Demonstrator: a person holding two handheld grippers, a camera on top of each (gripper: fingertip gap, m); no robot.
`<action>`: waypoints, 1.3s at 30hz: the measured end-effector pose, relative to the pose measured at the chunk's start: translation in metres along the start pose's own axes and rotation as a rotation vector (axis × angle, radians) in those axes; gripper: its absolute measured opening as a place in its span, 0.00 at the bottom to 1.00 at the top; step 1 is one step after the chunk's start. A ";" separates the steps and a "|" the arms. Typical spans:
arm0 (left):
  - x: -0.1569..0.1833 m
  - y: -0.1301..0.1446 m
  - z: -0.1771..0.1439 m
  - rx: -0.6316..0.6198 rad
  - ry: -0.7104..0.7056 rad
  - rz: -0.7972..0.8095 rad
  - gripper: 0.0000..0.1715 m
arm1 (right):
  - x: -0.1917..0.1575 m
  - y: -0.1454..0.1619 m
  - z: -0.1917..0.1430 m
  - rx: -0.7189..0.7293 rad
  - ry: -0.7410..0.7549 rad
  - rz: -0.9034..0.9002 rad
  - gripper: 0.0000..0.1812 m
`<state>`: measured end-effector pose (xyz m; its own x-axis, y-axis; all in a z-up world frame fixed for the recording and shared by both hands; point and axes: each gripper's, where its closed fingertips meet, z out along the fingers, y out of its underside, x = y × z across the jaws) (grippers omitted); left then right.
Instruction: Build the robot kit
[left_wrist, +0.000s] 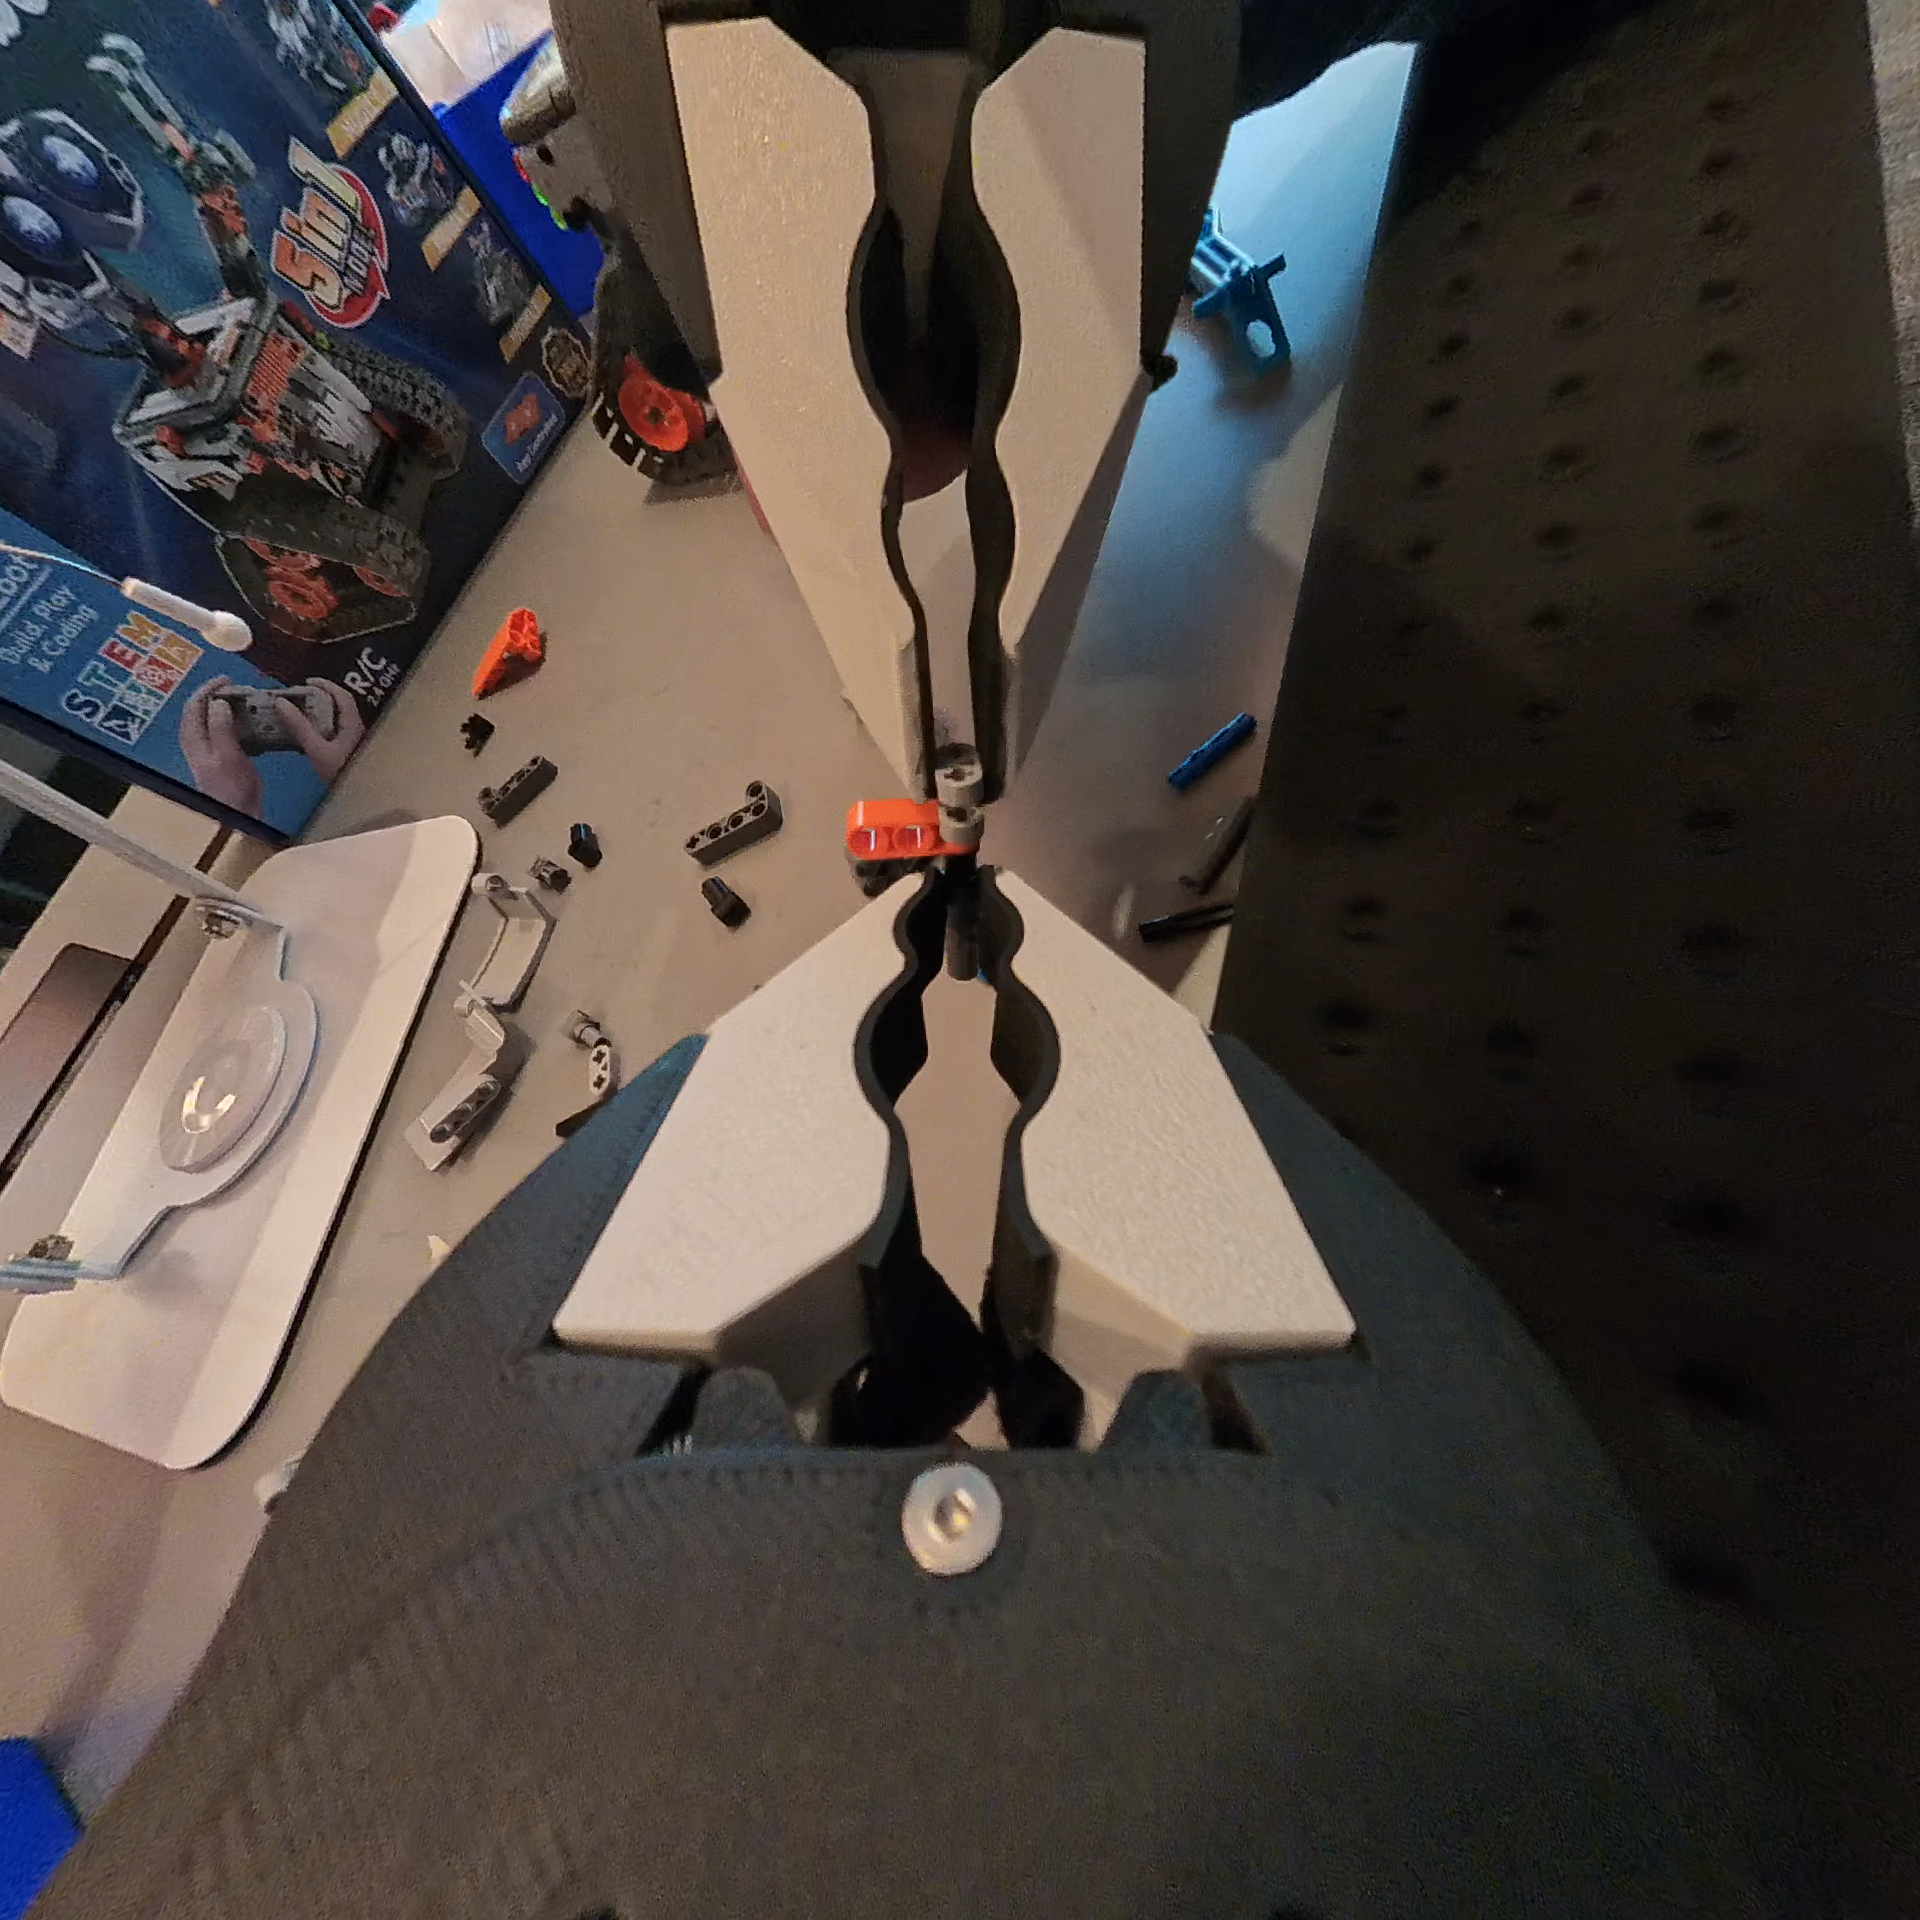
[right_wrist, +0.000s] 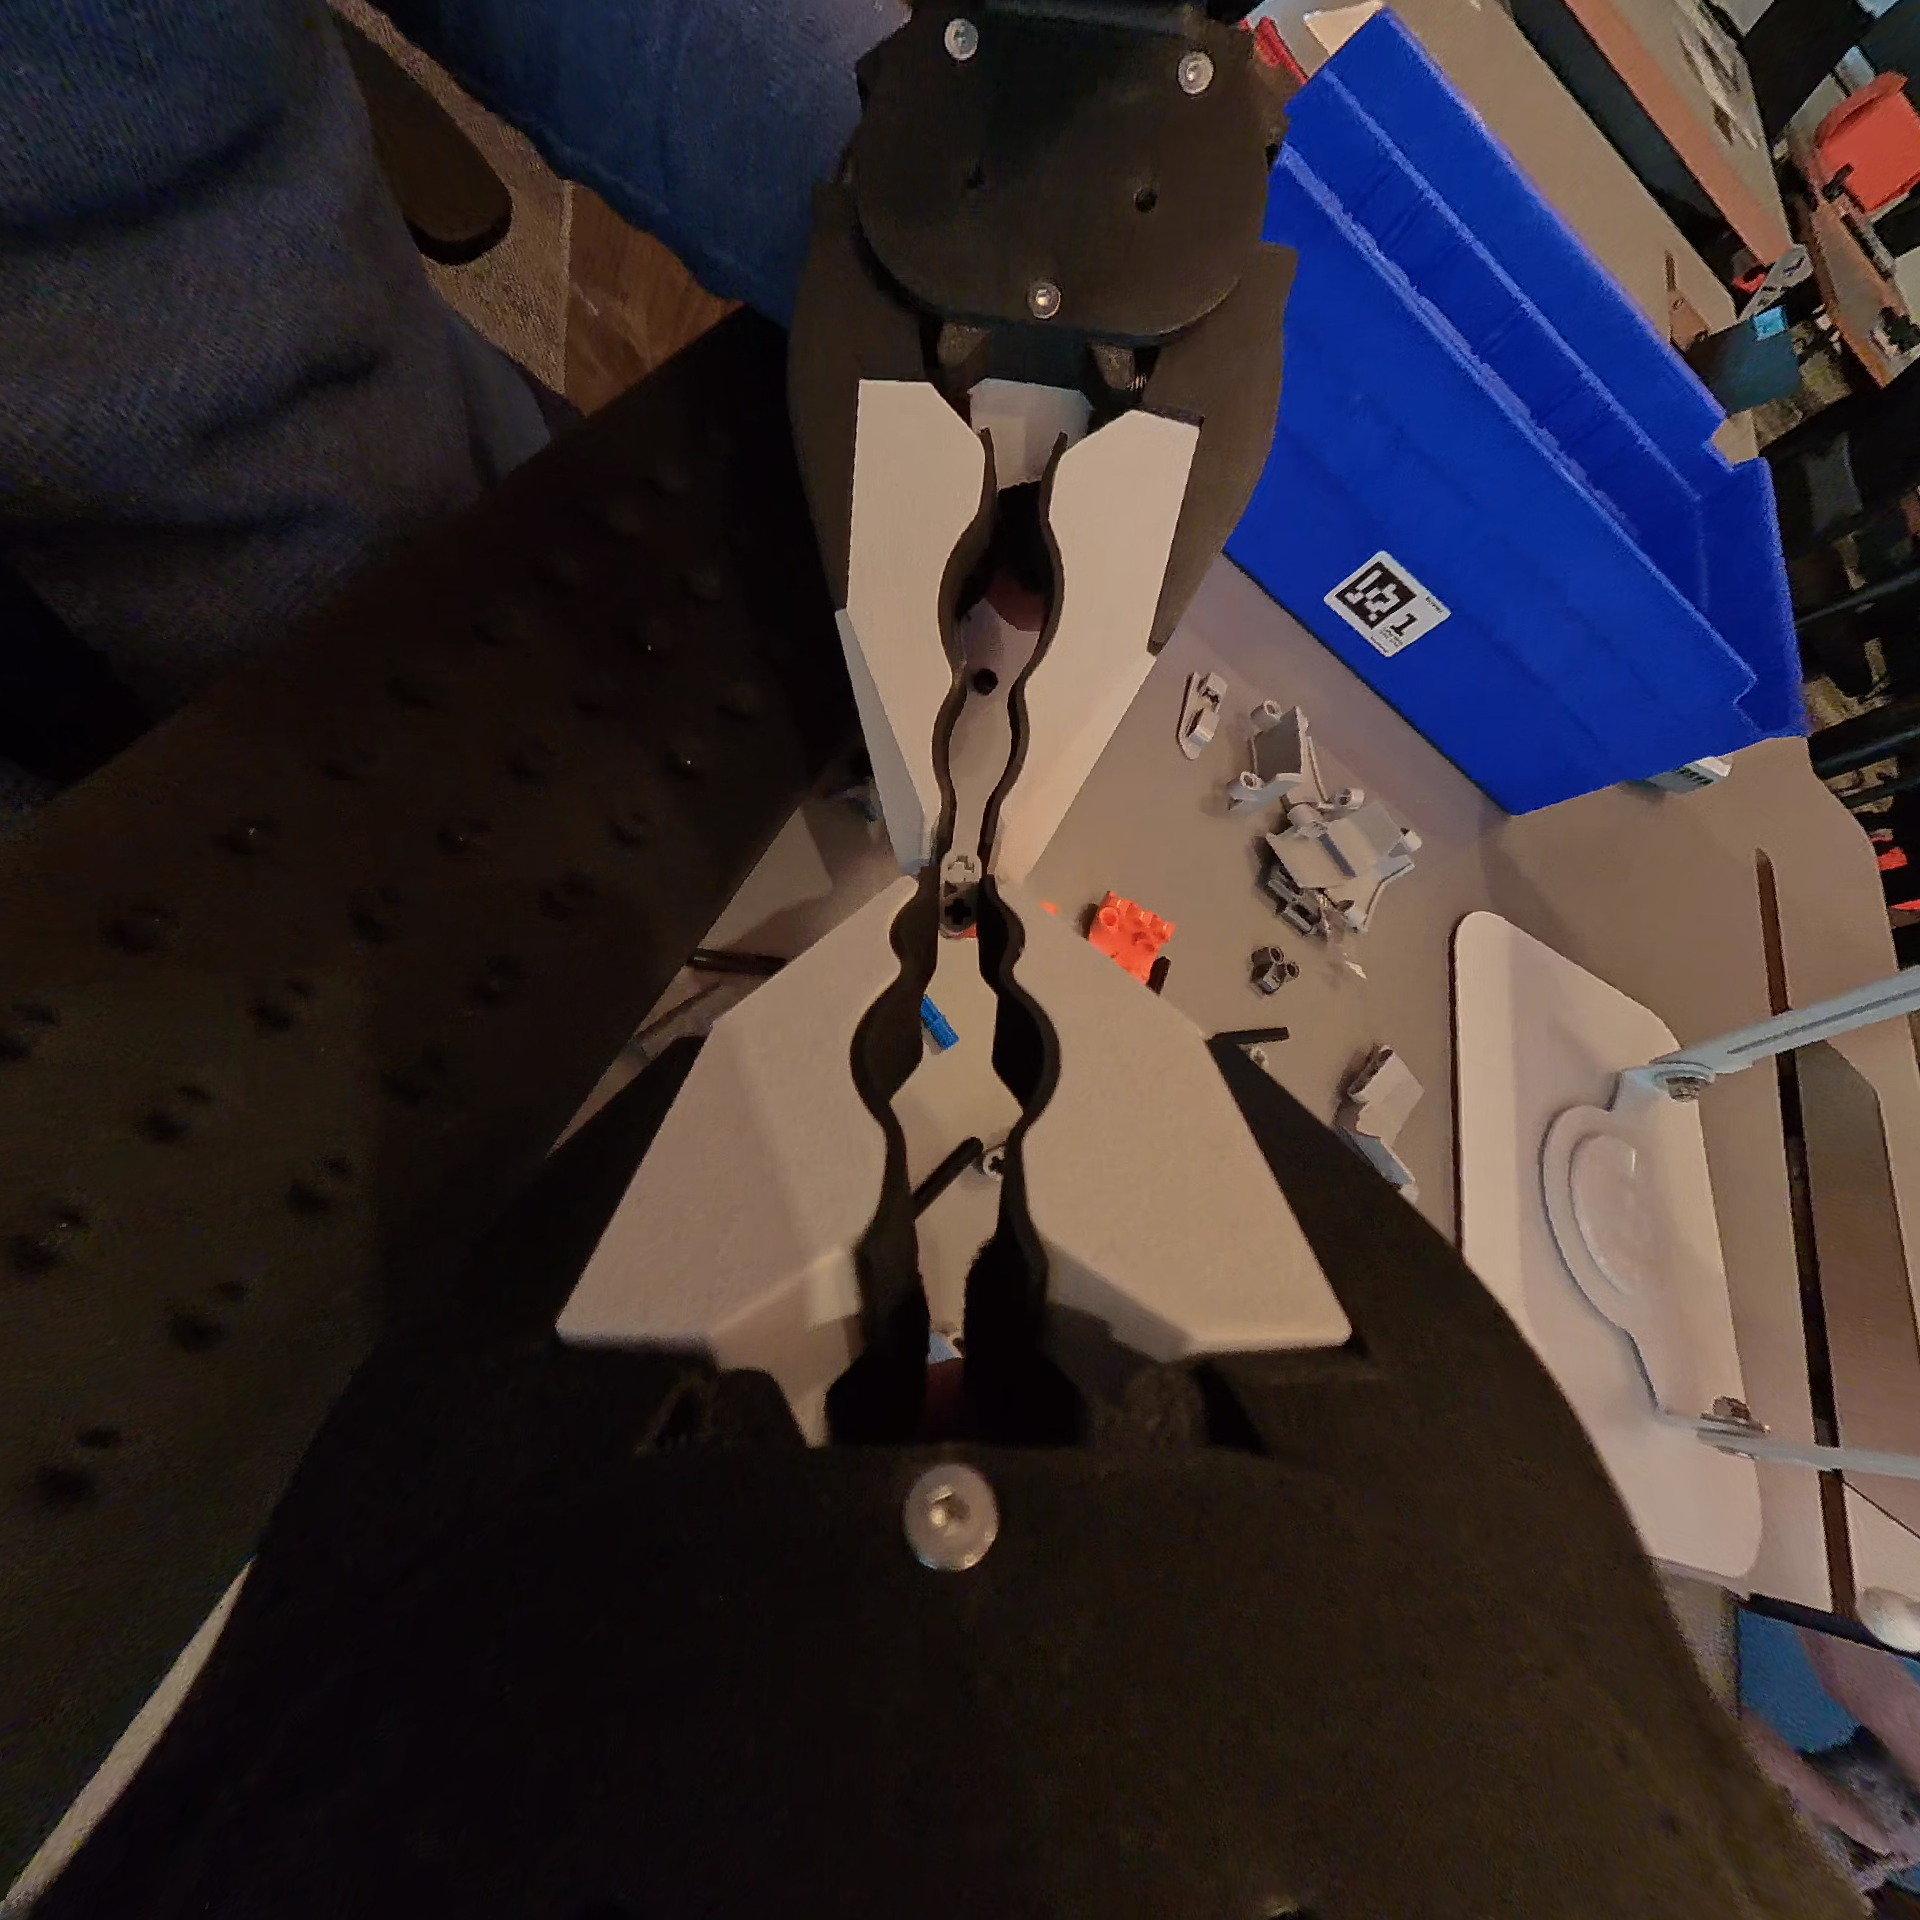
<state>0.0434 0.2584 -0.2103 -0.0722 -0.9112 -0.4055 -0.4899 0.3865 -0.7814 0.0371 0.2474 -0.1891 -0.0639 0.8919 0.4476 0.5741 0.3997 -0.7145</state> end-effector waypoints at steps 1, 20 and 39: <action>0.001 0.001 0.001 -0.006 0.010 -0.003 0.03 | -0.001 0.001 0.001 -0.003 -0.001 -0.001 0.02; 0.007 0.023 0.014 -0.129 0.062 -0.029 0.02 | -0.008 0.028 0.015 -0.102 -0.035 -0.010 0.02; 0.002 0.027 0.010 -0.106 0.094 -0.106 0.03 | 0.000 0.022 0.023 0.061 0.005 0.054 0.03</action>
<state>0.0388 0.2683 -0.2367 -0.0940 -0.9574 -0.2731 -0.5876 0.2748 -0.7611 0.0312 0.2606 -0.2170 -0.0301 0.9117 0.4098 0.5262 0.3630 -0.7690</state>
